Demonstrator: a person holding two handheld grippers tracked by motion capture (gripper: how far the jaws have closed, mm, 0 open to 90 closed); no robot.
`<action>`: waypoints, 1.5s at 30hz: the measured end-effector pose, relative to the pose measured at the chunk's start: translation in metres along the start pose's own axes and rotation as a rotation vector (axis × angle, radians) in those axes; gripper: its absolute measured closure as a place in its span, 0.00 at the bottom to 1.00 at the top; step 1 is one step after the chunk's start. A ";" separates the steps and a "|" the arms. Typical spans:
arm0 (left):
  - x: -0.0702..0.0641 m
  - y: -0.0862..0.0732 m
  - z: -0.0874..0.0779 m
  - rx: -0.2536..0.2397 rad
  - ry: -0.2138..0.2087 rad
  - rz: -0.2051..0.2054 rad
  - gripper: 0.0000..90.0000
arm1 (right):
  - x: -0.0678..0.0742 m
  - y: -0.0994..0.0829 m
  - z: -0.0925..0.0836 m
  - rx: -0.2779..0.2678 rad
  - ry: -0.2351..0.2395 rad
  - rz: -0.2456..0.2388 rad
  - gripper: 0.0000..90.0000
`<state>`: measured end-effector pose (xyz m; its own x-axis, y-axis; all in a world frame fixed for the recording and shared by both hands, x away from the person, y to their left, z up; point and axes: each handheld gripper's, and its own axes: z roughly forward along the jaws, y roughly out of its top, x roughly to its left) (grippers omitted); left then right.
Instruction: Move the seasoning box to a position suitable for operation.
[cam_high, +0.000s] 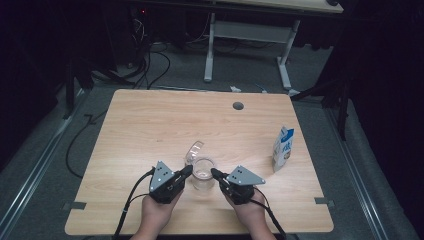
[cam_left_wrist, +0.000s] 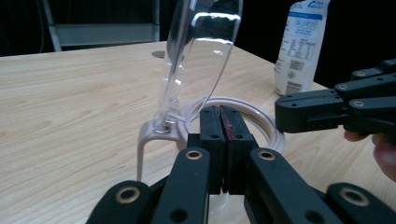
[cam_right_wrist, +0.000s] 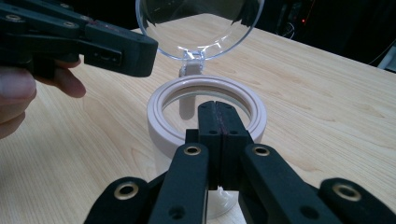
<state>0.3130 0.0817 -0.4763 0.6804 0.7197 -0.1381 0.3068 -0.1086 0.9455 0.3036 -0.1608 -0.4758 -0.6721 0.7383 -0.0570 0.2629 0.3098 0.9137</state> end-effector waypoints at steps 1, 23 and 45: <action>0.001 0.000 0.000 -0.004 0.003 -0.005 0.98 | 0.000 0.000 0.000 -0.001 -0.001 -0.001 1.00; 0.017 -0.009 -0.007 0.045 0.028 -0.013 0.92 | -0.002 0.000 0.000 -0.001 0.022 0.013 0.98; 0.091 -0.046 -0.056 0.215 0.158 -0.013 0.69 | -0.057 -0.038 -0.007 0.077 -0.185 0.164 0.66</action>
<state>0.3235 0.1911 -0.5160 0.5686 0.8181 -0.0862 0.4607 -0.2299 0.8573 0.3267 -0.2187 -0.5049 -0.4801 0.8771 0.0109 0.4144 0.2159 0.8841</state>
